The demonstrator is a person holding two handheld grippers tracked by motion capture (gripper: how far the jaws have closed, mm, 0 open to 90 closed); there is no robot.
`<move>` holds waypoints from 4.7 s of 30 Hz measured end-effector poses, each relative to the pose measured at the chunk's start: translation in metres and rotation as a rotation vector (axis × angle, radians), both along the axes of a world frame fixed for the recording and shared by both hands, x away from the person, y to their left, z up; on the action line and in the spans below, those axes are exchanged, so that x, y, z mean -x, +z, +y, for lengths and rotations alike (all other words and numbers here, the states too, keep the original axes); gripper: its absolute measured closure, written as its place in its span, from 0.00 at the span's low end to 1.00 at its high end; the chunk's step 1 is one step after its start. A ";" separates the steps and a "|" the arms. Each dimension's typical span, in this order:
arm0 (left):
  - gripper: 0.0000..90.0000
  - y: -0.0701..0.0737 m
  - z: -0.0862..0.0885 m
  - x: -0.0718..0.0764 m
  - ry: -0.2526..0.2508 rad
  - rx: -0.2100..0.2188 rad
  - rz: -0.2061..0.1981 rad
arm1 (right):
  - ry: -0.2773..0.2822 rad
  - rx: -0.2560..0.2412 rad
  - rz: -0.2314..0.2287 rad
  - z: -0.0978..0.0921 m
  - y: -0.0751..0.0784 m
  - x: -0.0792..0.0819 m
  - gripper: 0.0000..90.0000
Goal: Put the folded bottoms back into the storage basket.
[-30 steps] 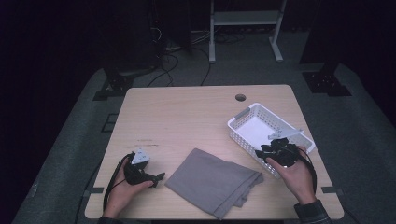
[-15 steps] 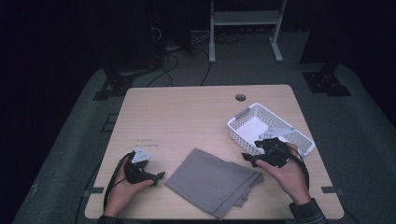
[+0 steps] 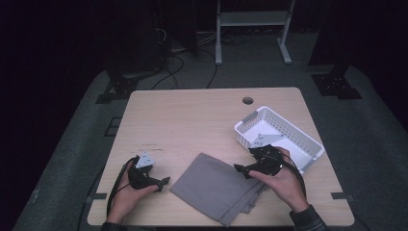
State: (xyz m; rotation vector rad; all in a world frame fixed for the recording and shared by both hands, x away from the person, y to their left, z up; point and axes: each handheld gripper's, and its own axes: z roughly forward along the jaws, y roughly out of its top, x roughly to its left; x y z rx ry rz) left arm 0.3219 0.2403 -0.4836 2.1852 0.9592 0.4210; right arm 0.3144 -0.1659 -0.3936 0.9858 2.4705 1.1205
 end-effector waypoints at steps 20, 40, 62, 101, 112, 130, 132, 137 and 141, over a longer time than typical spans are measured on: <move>0.00 0.000 0.000 0.000 0.001 0.001 -0.002 | 0.124 0.023 0.040 0.041 -0.028 0.001 0.11; 0.00 0.000 0.000 0.000 0.000 0.001 -0.002 | 0.186 0.111 0.051 0.072 -0.069 0.005 0.03; 0.00 0.000 0.000 0.000 0.000 0.001 -0.002 | 0.216 0.126 0.079 0.077 -0.077 0.009 0.23; 0.00 0.000 0.000 0.000 0.001 0.002 -0.001 | 0.186 0.013 0.112 0.052 -0.032 0.009 0.70; 0.00 0.000 0.000 0.000 0.000 0.000 0.000 | 0.149 -0.014 0.095 0.028 0.002 0.004 0.70; 0.00 0.000 0.000 0.000 -0.001 -0.001 0.002 | 0.090 -0.017 0.047 0.004 0.042 -0.007 0.70; 0.00 0.000 0.000 0.000 -0.001 -0.001 0.002 | 0.079 -0.012 0.043 0.001 0.047 -0.009 0.70; 0.00 0.000 0.000 0.000 0.000 0.000 0.000 | 0.059 -0.013 0.027 -0.007 0.055 -0.012 0.70; 0.00 0.000 0.000 0.000 -0.001 -0.002 -0.002 | 0.045 -0.014 0.019 -0.013 0.060 -0.015 0.70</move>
